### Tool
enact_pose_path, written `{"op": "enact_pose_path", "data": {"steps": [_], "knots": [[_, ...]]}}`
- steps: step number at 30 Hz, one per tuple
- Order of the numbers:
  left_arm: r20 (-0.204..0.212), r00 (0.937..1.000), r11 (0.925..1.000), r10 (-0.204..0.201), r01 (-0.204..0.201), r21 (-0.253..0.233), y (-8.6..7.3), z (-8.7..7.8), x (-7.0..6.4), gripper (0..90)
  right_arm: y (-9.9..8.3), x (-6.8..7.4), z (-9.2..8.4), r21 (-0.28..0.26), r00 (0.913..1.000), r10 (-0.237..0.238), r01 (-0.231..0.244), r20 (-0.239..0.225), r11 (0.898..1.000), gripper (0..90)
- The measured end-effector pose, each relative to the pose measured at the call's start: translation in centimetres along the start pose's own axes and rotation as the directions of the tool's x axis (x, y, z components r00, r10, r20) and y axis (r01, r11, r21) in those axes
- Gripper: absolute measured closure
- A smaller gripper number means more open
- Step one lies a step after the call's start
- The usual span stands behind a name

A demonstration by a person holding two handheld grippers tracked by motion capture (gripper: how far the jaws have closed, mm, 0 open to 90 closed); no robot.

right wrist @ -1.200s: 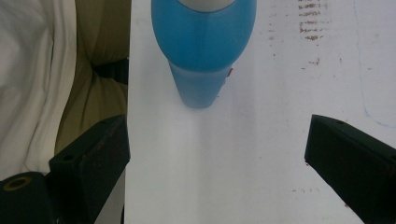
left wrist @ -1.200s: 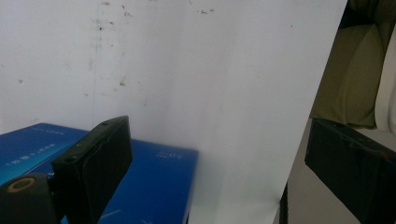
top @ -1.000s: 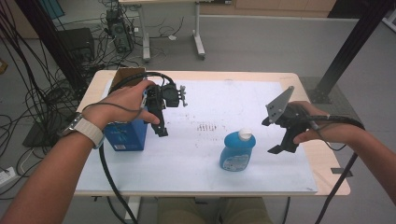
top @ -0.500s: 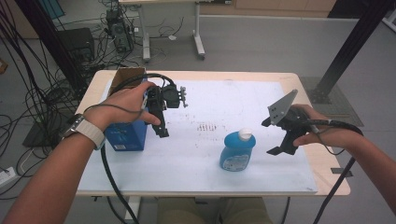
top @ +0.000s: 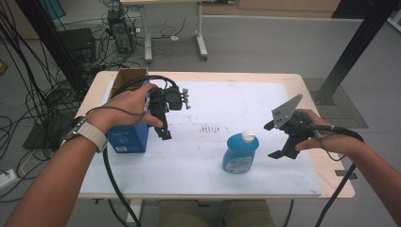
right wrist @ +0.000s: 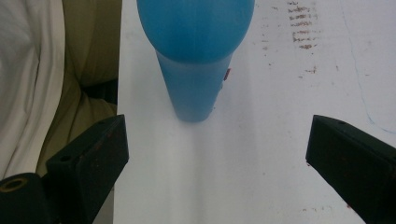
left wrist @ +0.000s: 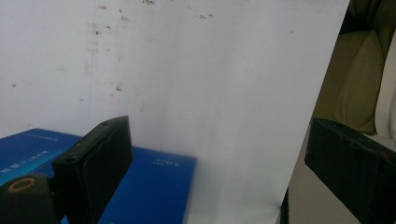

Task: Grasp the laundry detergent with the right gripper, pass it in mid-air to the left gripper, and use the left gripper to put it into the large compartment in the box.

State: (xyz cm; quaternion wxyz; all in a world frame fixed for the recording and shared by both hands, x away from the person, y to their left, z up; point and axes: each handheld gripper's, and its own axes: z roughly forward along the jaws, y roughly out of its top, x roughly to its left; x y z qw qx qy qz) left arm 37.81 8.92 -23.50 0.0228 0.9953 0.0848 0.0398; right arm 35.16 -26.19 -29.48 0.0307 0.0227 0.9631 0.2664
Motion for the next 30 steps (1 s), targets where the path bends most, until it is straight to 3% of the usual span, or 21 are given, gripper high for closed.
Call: {"op": "enact_pose_path", "data": {"steps": [16, 30], "knots": [[-0.001, 1.0, 1.0, 0.001, -0.001, 0.001, 0.2, 0.2, -0.1, 8.1, -0.5, 0.5, 0.8, -0.053, 0.9999, 0.004, -0.003, 0.014, 0.999, 6.1], [-0.004, 1.0, 1.0, -0.002, 0.002, -0.002, 0.3, 0.3, -0.1, 8.2, -0.8, 0.4, 1.1, -0.044, 0.9999, 0.006, -0.006, 0.01, 0.999, 6.2]]}}
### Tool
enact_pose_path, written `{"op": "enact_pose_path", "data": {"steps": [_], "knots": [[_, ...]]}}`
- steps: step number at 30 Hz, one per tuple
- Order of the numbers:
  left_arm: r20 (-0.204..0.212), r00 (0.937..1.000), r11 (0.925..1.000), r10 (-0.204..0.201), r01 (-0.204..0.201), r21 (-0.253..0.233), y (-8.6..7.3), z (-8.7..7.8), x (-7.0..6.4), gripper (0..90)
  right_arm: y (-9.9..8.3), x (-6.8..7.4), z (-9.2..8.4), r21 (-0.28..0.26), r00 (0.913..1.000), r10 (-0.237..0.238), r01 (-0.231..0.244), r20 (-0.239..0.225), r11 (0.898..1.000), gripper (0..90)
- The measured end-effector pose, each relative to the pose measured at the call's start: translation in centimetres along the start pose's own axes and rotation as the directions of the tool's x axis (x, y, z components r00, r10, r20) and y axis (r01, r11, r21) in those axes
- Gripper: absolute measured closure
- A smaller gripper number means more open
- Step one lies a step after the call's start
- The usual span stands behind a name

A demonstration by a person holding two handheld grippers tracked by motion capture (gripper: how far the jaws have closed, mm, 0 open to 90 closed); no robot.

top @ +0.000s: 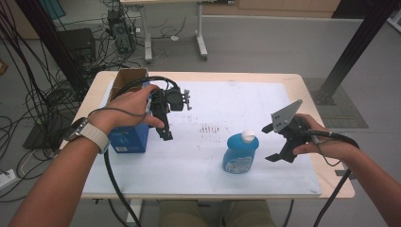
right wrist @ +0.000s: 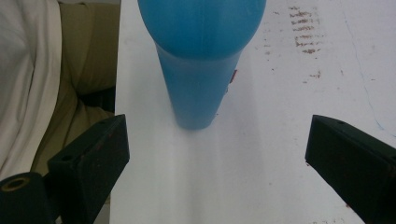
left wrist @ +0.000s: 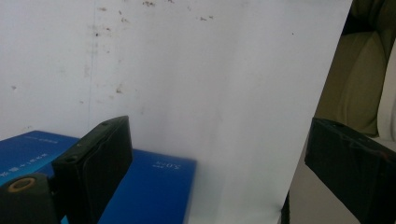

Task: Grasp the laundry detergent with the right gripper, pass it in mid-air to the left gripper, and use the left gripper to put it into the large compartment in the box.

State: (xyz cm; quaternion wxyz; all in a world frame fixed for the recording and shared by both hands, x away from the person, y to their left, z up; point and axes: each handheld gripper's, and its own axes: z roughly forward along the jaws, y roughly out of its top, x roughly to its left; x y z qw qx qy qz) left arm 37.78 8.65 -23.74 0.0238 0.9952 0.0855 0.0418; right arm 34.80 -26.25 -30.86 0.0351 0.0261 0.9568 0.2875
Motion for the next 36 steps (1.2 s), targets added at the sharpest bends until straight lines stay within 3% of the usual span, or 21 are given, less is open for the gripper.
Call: {"op": "enact_pose_path", "data": {"steps": [14, 23, 36], "knots": [[-0.001, 1.0, 1.0, 0.002, -0.002, 0.004, 0.1, 0.0, 0.1, 8.1, 0.1, -0.1, 0.1, -0.002, 1.0, -0.004, 0.004, 0.0, 1.0, 6.3], [-0.002, 1.0, 1.0, 0.004, -0.004, 0.005, 0.2, 0.0, 0.0, 8.1, -0.4, -0.1, 1.4, 0.026, 0.9999, 0.0, 0.0, -0.011, 1.0, 6.4], [-0.005, 1.0, 1.0, 0.003, -0.003, 0.007, 0.2, 0.1, 0.0, 8.1, -0.8, 0.0, 2.0, 0.01, 0.9997, 0.011, -0.011, -0.021, 1.0, 6.5]]}}
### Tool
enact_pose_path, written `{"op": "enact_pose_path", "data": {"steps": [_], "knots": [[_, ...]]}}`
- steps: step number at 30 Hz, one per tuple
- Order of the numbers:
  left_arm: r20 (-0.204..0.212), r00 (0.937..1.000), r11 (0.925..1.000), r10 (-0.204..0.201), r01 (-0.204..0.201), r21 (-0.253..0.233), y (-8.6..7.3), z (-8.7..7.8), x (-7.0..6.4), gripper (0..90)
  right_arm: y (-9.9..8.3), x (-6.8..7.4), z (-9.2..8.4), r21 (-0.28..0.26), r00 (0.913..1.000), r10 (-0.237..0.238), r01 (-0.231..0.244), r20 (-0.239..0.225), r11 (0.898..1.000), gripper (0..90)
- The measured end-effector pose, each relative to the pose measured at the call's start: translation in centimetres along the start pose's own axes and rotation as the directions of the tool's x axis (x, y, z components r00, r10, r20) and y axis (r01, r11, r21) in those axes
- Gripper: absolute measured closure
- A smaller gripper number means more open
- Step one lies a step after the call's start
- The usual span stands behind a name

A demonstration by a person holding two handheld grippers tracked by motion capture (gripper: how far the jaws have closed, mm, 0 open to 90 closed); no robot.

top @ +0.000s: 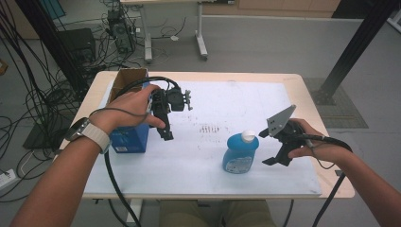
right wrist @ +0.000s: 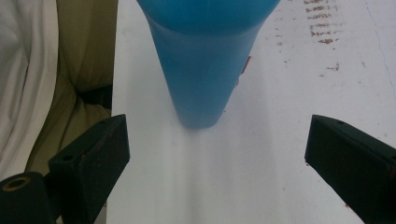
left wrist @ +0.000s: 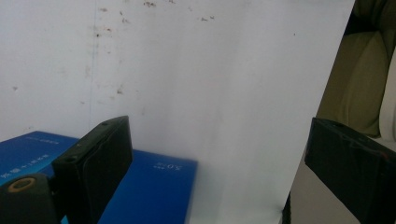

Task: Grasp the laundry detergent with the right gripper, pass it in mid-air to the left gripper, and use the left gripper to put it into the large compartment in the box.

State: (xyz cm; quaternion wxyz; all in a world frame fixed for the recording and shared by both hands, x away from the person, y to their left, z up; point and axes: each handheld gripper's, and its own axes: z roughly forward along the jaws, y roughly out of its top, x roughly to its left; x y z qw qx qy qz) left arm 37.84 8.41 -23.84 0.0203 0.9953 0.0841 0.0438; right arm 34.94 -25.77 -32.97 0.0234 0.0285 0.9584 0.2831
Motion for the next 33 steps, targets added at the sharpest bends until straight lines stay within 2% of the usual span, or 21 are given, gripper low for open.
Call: {"op": "enact_pose_path", "data": {"steps": [15, 18, 33], "knots": [[-0.003, 1.0, 1.0, 0.003, -0.003, 0.001, 0.3, 0.0, -0.2, 8.3, -0.9, 0.2, 0.6, -0.068, 0.9999, 0.008, -0.008, -0.007, 0.998, 6.4], [-0.002, 1.0, 1.0, 0.0, 0.0, -0.001, 0.3, 0.0, -0.2, 8.3, -1.1, 0.3, 0.7, -0.103, 0.9998, 0.018, -0.018, -0.004, 0.995, 6.2], [-0.006, 1.0, 0.9999, 0.001, -0.001, -0.011, 0.5, -0.1, -0.3, 8.6, -1.7, 0.5, 0.7, -0.201, 0.9993, 0.033, -0.03, 0.015, 0.979, 6.1]]}}
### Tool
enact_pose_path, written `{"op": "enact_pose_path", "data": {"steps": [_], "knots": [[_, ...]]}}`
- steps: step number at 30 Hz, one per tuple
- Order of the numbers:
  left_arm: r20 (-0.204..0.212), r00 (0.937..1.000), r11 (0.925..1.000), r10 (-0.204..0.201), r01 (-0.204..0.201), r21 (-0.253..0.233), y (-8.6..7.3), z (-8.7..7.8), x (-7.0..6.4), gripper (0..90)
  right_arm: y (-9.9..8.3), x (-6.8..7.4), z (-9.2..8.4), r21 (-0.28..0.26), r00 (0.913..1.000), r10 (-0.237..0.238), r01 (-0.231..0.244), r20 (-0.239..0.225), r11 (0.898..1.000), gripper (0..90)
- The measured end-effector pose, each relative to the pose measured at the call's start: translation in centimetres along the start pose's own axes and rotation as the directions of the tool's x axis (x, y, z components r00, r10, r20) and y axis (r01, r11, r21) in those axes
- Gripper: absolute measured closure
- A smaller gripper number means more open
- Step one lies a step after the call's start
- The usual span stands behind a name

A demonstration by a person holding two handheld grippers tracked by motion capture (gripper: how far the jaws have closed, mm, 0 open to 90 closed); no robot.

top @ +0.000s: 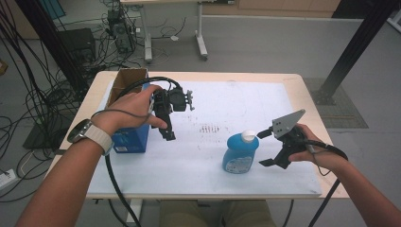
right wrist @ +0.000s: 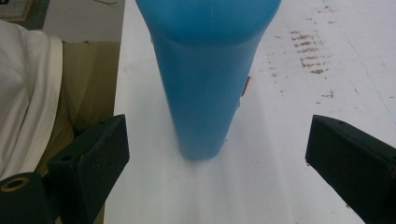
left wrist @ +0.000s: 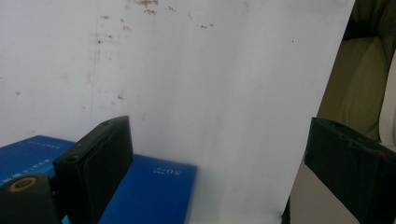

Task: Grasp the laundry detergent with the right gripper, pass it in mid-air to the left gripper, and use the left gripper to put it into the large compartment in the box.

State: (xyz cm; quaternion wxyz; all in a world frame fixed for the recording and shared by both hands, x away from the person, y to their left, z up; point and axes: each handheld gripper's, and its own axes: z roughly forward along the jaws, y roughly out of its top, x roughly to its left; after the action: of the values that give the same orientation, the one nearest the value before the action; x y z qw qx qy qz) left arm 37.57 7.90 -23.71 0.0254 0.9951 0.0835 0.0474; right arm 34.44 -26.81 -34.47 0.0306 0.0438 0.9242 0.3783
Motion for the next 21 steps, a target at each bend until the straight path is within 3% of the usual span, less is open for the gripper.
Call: {"op": "enact_pose_path", "data": {"steps": [6, 21], "knots": [[-0.002, 1.0, 1.0, 0.0, 0.0, 0.0, 0.17, 0.04, -0.05, 8.6, -0.34, 0.06, 0.2, -0.048, 1.0, 0.007, -0.007, 0.006, 0.999, 5.8], [-0.006, 1.0, 1.0, -0.005, 0.005, 0.003, 0.28, 0.1, -0.04, 8.6, -0.68, 0.06, 0.21, -0.055, 0.9999, 0.007, -0.006, 0.015, 0.998, 5.5]]}}
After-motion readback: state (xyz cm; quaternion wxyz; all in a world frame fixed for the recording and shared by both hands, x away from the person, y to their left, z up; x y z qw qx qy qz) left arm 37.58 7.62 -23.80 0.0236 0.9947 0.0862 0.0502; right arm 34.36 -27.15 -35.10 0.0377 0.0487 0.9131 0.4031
